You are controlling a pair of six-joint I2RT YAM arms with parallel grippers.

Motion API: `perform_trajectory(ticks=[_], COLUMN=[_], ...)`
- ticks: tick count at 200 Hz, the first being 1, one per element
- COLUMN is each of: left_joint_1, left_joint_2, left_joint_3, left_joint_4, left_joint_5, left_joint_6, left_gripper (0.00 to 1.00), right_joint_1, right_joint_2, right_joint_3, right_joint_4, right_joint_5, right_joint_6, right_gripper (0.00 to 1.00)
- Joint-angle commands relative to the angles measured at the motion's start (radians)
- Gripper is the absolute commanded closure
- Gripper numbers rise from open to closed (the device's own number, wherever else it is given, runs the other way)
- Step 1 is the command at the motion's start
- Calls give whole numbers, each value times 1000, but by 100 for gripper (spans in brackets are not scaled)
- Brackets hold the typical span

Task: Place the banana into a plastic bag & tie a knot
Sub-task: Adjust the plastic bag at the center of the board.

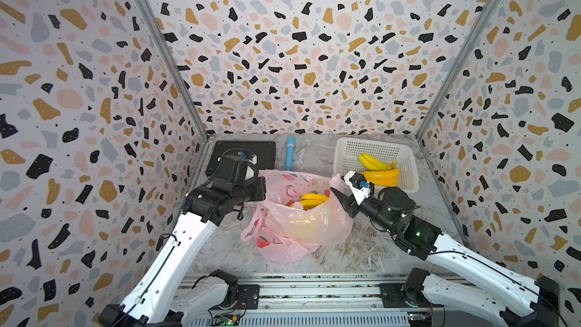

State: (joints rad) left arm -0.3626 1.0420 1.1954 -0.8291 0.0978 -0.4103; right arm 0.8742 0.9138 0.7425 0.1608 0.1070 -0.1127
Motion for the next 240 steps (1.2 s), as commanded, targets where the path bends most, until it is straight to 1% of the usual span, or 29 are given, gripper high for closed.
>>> perform_trajectory(ticks=[1, 18, 52, 64, 85, 100, 110, 118, 120, 131, 143, 173, 184, 213, 240], left_joint_1=[6, 8, 9, 10, 10, 11, 10, 12, 12, 12, 12, 12, 14, 13, 14], left_joint_2=[-2, -2, -3, -5, -6, -6, -6, -4, -3, -1, 7, 47, 70, 144, 200], left_joint_3=[15, 14, 13, 13, 13, 16, 19, 27, 28, 45, 75, 206, 267, 443, 537], left_joint_4=[35, 35, 35, 32, 31, 31, 31, 28, 28, 28, 26, 34, 48, 77, 80], left_joint_5=[16, 20, 23, 22, 23, 25, 26, 28, 28, 32, 36, 45, 55, 65, 85], left_joint_6=[12, 12, 14, 15, 18, 18, 20, 19, 20, 21, 21, 27, 28, 40, 51], left_gripper=[100, 100, 100, 100, 100, 100, 100, 100, 100, 100, 100, 100, 100, 100, 100], right_joint_1=[-4, -7, -22, -26, -34, -37, -37, -37, -37, -37, -37, -37, -37, -40, -49], right_joint_2=[6, 11, 38, 51, 68, 78, 85, 90, 90, 95, 101, 128, 145, 202, 232], right_joint_3=[44, 51, 91, 111, 135, 154, 172, 187, 190, 217, 256, 376, 436, 601, 686], right_joint_4=[-44, -50, -76, -93, -103, -113, -127, -137, -140, -152, -171, -195, -239, -300, -331], right_joint_5=[57, 56, 0, -18, -56, -85, -96, -102, -103, -107, -96, 4, 32, 77, 98], right_joint_6=[-25, -28, -31, -27, -28, -29, -28, -27, -27, -25, -24, -22, -27, -34, -56], right_gripper=[41, 37, 36, 39, 47, 56, 64, 72, 76, 89, 100, 100, 100, 100, 100])
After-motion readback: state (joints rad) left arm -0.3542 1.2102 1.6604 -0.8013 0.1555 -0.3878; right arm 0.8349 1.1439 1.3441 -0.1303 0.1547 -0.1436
